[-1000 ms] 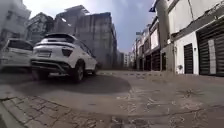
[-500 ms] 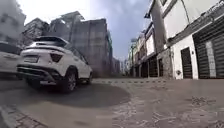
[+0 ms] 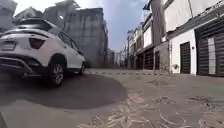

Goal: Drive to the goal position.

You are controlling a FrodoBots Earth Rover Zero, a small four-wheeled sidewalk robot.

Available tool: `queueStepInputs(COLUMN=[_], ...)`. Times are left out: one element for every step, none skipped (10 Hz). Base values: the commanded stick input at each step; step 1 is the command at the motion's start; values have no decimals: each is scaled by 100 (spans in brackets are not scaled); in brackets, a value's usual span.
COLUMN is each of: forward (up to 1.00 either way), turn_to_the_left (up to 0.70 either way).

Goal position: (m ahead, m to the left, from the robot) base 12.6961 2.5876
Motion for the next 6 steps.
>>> queueStepInputs(forward=[8,91,100,100,100,100], turn_to_the_left=[0,5,-34,-34,-6,6])
